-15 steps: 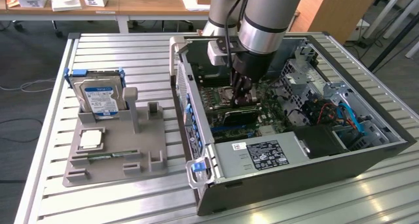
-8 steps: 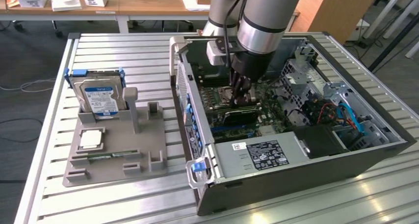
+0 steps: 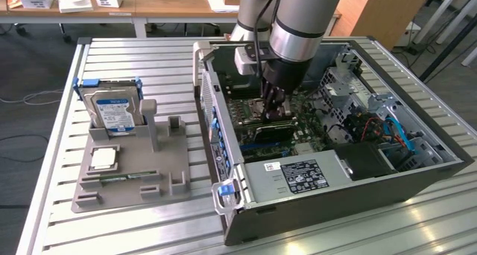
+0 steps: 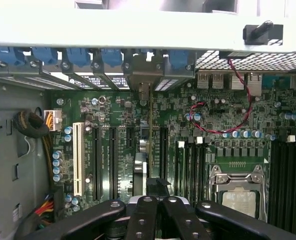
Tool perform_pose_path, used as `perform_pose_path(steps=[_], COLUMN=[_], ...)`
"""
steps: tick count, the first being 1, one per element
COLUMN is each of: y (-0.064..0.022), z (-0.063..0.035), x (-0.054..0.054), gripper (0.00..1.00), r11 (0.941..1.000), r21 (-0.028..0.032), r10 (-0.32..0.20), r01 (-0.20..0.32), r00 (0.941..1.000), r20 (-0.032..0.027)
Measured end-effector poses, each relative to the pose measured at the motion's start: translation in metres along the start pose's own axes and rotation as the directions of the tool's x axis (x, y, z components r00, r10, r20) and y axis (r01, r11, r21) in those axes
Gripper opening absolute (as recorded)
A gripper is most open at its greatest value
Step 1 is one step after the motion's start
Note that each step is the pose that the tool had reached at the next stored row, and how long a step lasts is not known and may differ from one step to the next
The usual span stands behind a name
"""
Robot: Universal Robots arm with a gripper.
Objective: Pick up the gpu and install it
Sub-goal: 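Press down on the gpu until it lock into place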
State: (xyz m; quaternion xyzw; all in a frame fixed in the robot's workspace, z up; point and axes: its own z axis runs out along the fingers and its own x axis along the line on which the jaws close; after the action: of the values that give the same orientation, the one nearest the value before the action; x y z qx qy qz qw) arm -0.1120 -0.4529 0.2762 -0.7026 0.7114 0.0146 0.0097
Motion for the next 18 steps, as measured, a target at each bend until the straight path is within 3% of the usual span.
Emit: perform_pose_path(steps=[18], y=[0.0], z=[0.0044], x=[0.0002], gripper=[0.11], r11=[1.0], r21=[-0.0001], r10=[0.0], r01=[0.0], r00=[1.0], r20=[-0.0002])
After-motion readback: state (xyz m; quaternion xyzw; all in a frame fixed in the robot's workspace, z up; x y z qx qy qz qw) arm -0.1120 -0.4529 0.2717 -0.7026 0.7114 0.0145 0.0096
